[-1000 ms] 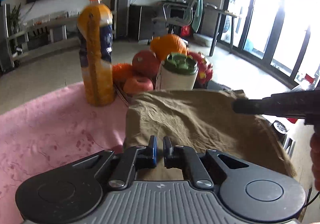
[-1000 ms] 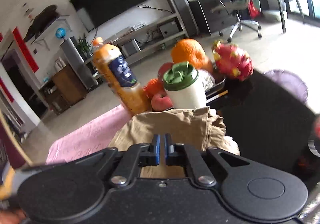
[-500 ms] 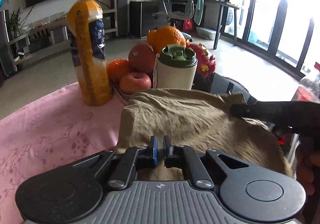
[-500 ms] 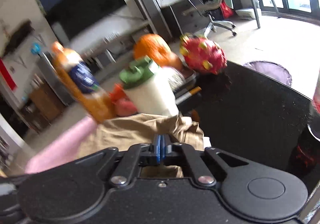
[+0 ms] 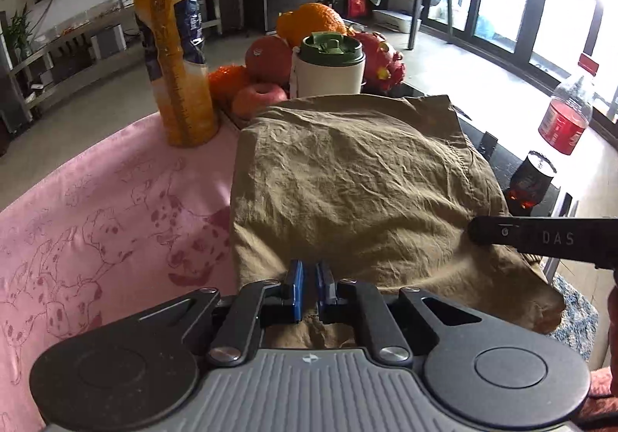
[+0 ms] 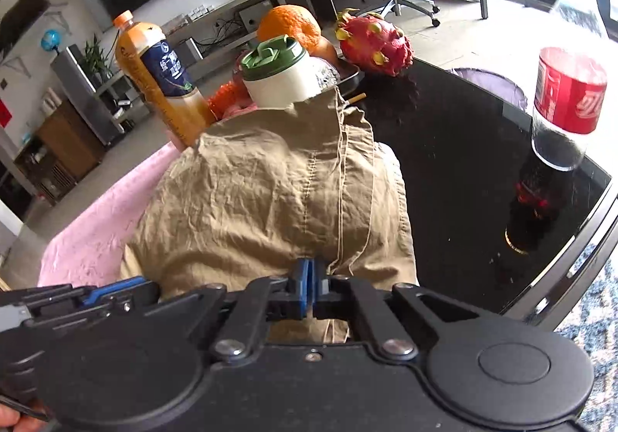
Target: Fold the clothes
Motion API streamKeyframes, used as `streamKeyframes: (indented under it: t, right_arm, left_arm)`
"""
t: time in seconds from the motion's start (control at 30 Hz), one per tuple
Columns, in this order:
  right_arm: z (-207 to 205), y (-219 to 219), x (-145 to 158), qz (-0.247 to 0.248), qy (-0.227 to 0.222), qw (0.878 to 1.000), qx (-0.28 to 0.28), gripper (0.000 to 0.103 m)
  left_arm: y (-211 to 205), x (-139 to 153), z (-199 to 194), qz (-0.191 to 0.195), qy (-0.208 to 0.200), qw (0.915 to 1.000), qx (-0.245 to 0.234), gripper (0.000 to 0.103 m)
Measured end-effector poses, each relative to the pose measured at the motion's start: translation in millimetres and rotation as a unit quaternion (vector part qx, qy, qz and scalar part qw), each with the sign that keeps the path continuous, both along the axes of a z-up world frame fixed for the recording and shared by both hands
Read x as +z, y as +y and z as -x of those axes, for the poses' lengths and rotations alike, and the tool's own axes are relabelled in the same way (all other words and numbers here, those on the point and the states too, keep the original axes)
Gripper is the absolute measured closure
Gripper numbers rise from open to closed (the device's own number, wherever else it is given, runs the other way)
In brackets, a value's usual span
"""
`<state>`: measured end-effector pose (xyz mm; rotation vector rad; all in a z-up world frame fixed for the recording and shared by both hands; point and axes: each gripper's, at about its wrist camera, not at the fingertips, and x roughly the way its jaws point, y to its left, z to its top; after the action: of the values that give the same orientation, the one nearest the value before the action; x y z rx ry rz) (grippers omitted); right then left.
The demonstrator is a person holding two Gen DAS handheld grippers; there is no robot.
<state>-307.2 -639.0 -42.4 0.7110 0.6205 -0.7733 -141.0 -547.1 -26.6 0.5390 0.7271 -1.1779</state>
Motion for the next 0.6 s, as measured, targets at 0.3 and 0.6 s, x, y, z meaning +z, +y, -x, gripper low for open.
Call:
streamKeyframes:
  t: [0.3,0.6]
  right_arm:
    - [22,45,122,0.053,-0.022,0.998,0.039,0.042]
    - [48,118,165,0.065,0.038,0.994,0.075,0.0]
  left_arm:
    - [53,73,20,-0.01,0.009,0.9998,0.016,0.057]
    - [130,101,46,-0.014,0.034,0.9991,0.021,0.02]
